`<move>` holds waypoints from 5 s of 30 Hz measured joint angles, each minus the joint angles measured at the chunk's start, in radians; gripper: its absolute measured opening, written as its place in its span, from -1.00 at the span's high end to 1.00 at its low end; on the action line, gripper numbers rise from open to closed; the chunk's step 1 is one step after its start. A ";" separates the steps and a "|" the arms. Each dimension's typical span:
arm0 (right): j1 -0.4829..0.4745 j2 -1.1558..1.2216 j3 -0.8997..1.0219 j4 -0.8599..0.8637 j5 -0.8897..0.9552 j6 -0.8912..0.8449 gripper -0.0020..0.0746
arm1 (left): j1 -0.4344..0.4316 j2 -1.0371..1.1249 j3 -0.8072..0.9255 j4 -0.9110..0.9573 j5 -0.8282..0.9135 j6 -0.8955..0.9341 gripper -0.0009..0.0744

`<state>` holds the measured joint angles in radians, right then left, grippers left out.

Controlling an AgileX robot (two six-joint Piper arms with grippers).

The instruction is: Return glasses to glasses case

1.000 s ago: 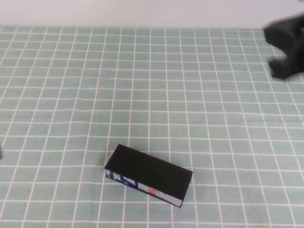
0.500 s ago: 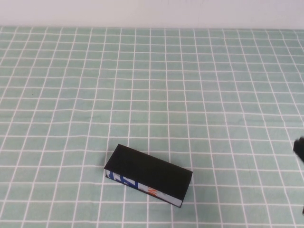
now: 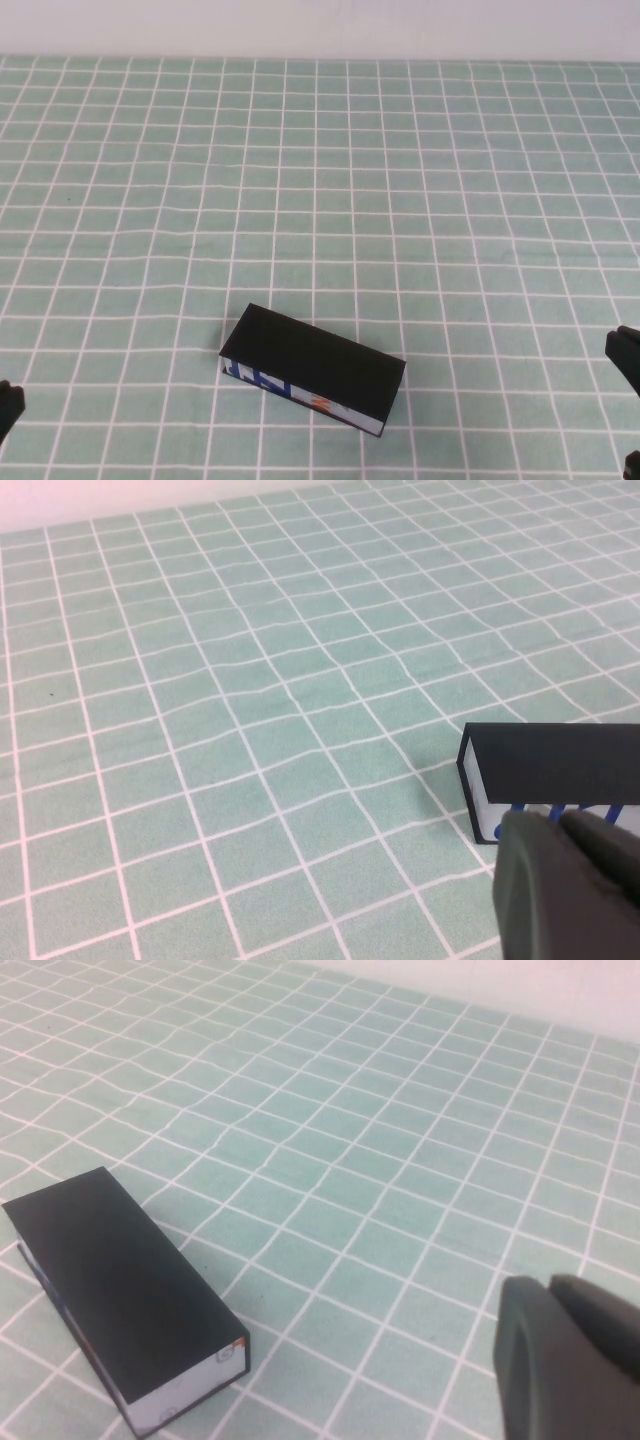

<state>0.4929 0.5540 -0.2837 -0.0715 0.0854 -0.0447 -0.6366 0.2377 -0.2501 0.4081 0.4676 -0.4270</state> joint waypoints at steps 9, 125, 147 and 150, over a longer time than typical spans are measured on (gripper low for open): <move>0.000 0.000 0.000 0.000 -0.002 0.000 0.98 | 0.000 0.000 0.000 0.002 0.000 0.000 0.99; -0.418 -0.564 0.309 0.226 0.289 -0.019 0.98 | 0.567 -0.250 0.273 -0.483 -0.108 0.684 0.99; -0.418 -0.564 0.309 0.226 0.289 -0.022 0.98 | 0.567 -0.250 0.273 -0.480 -0.106 0.684 0.99; -0.418 -0.564 0.309 0.226 0.289 -0.022 0.98 | 0.567 -0.250 0.273 -0.480 -0.106 0.684 0.99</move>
<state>0.0745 -0.0102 0.0257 0.1545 0.3743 -0.0663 -0.0700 -0.0124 0.0234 -0.0722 0.3615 0.2574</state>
